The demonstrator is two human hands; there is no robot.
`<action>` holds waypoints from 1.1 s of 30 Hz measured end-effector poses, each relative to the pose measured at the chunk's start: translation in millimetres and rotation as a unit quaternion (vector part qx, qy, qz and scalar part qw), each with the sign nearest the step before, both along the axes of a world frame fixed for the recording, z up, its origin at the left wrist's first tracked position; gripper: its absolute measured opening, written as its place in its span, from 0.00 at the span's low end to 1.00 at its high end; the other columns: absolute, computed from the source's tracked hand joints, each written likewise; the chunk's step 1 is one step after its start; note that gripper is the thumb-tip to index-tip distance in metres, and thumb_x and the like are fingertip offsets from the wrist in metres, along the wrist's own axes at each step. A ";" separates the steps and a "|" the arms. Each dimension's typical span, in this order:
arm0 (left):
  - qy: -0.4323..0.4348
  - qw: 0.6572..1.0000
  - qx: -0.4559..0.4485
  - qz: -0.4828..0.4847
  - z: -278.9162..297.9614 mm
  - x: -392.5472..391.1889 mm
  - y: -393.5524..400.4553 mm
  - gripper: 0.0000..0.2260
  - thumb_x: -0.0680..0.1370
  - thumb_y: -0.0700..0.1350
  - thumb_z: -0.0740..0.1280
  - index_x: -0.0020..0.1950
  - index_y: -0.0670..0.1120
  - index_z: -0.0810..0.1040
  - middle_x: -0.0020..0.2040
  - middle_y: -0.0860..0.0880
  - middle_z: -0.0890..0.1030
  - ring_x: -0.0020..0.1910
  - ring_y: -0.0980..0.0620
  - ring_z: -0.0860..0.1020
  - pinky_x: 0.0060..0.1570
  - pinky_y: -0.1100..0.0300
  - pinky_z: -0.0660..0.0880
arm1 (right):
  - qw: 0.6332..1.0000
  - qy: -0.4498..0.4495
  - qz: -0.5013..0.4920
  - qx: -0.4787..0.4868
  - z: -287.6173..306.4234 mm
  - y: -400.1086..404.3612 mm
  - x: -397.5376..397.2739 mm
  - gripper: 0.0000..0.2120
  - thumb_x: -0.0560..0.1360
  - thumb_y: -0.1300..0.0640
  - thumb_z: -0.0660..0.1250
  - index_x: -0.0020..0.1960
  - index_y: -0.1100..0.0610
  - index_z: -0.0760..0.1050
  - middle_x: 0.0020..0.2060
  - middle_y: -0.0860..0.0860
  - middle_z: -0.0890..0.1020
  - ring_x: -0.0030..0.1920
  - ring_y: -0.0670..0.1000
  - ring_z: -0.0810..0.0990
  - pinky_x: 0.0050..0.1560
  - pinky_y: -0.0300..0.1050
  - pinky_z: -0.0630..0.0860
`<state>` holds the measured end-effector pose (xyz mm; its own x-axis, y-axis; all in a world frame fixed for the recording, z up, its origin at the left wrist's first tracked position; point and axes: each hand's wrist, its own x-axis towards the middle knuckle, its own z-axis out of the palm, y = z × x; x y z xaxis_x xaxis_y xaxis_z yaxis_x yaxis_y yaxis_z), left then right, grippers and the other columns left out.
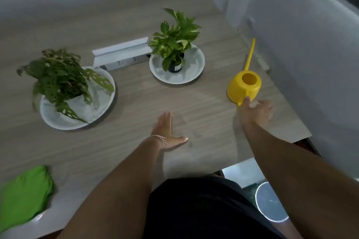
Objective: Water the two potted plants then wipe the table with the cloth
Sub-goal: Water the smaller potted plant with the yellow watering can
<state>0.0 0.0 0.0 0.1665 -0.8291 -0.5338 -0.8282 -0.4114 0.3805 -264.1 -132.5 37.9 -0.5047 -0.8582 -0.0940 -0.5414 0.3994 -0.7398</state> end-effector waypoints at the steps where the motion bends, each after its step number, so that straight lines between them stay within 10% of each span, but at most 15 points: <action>1: -0.022 1.000 0.004 -0.012 -2.7 -2.9 -2.1 0.59 0.69 0.72 0.69 0.81 0.45 0.36 0.82 0.45 0.36 0.80 0.46 0.37 0.79 0.47 0.43 | 1.000 -0.021 0.009 0.008 1.1 -7.1 0.4 0.26 0.77 0.44 0.68 0.65 0.61 0.72 0.64 0.61 0.75 0.68 0.62 0.72 0.64 0.52 0.66; 9: -0.020 0.998 0.051 0.003 -7.1 -1.5 -4.4 0.65 0.63 0.73 0.71 0.80 0.46 0.31 0.80 0.49 0.30 0.78 0.50 0.30 0.78 0.49 0.36 | 0.983 -0.168 0.050 0.044 4.0 -35.2 26.8 0.19 0.80 0.46 0.67 0.44 0.63 0.76 0.41 0.61 0.81 0.45 0.58 0.80 0.41 0.45 0.66; 13: -0.032 0.999 0.032 0.010 -19.6 -6.4 -0.6 0.66 0.62 0.73 0.72 0.79 0.47 0.29 0.79 0.49 0.28 0.77 0.49 0.28 0.77 0.47 0.34 | 0.969 -0.232 -0.027 0.079 6.1 -35.8 32.0 0.18 0.76 0.45 0.73 0.46 0.60 0.75 0.44 0.56 0.77 0.46 0.53 0.75 0.45 0.44 0.67; 21: -0.029 0.999 0.006 0.016 -16.1 -9.2 1.6 0.66 0.63 0.72 0.73 0.79 0.47 0.30 0.79 0.50 0.29 0.77 0.51 0.29 0.77 0.49 0.33 | 0.969 -0.235 -0.021 0.074 17.8 -22.1 42.6 0.18 0.79 0.50 0.69 0.50 0.68 0.79 0.42 0.58 0.77 0.45 0.55 0.76 0.42 0.44 0.65; 33: 0.005 0.999 -0.016 0.040 -14.0 -5.4 6.0 0.62 0.66 0.66 0.75 0.80 0.50 0.32 0.80 0.52 0.32 0.78 0.51 0.31 0.77 0.50 0.34 | 0.978 -0.171 0.104 -0.050 75.9 18.7 46.6 0.15 0.71 0.51 0.62 0.30 0.55 0.63 0.28 0.50 0.63 0.30 0.51 0.62 0.31 0.50 0.58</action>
<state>-5.4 6.0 -14.0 0.2281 -0.8296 -0.5097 -0.7892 -0.4641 0.4022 -217.5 -113.8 113.9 -0.2721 -0.9525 -0.1371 -0.3162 0.2230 -0.9221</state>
